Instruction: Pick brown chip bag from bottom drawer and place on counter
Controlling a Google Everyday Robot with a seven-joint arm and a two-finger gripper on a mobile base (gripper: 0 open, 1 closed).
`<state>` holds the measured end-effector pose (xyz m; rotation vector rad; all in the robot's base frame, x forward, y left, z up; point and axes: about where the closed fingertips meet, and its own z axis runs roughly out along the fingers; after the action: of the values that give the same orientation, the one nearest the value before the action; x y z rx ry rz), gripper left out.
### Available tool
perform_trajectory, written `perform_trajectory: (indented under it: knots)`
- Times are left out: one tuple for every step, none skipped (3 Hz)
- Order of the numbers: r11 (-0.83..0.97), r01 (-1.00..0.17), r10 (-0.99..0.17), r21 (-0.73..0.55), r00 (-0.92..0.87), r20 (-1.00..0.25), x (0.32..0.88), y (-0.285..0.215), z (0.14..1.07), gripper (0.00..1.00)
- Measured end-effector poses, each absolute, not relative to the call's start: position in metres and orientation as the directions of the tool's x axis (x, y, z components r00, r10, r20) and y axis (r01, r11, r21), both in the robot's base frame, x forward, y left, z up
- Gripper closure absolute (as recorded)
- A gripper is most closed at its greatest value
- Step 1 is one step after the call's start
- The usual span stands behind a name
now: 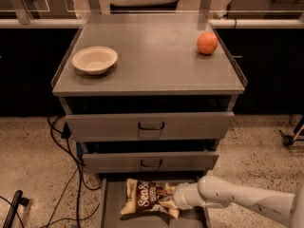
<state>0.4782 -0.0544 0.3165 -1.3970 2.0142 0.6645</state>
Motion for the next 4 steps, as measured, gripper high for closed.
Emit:
perform_trajectory:
  knots:
    - [0.316, -0.948, -0.668, 0.041, -0.253, -0.700, 0.486, -0.069, 0.352, 1.00]
    - [0.326, -0.945, -0.684, 0.009, -0.243, -0.688, 0.498, -0.093, 0.401, 1.00]
    - [0.305, -0.952, -0.709, -0.037, -0.201, -0.675, 0.501, -0.109, 0.462, 1.00]
    - [0.305, -0.952, -0.709, -0.037, -0.201, -0.675, 0.501, -0.109, 0.462, 1.00]
